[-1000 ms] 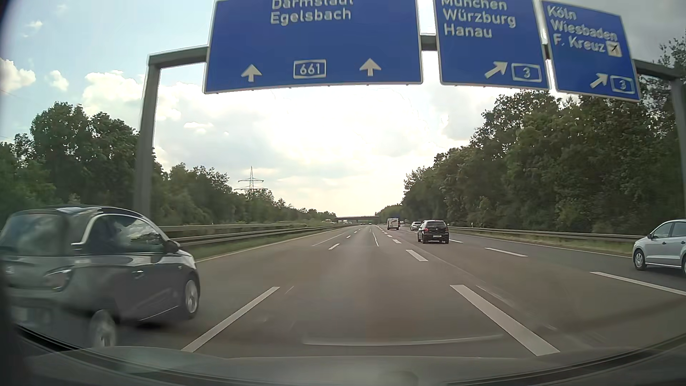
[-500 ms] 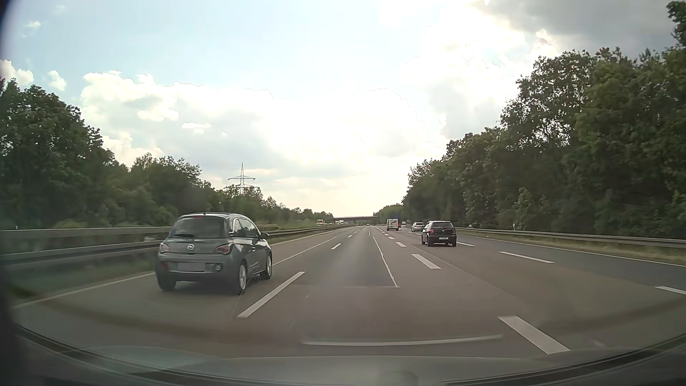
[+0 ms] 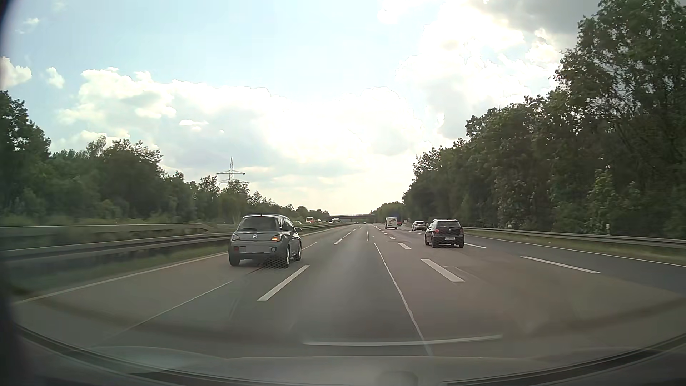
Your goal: Follow the waypoints while adhering to traffic rules and regulations
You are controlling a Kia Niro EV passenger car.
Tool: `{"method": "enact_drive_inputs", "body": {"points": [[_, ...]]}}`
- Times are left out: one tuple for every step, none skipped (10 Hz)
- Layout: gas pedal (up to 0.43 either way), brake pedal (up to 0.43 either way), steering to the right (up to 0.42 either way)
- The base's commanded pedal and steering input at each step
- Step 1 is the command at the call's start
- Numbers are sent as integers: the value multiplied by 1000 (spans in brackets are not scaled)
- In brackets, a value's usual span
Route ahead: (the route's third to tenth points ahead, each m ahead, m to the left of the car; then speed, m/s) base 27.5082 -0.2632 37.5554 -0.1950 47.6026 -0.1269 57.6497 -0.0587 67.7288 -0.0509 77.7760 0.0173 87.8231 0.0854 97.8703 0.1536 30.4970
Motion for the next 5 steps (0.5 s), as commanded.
{"method": "enact_drive_inputs", "body": {"points": [[299,30,2],[299,30,2],[299,30,1],[299,30,1],[299,30,1]]}}
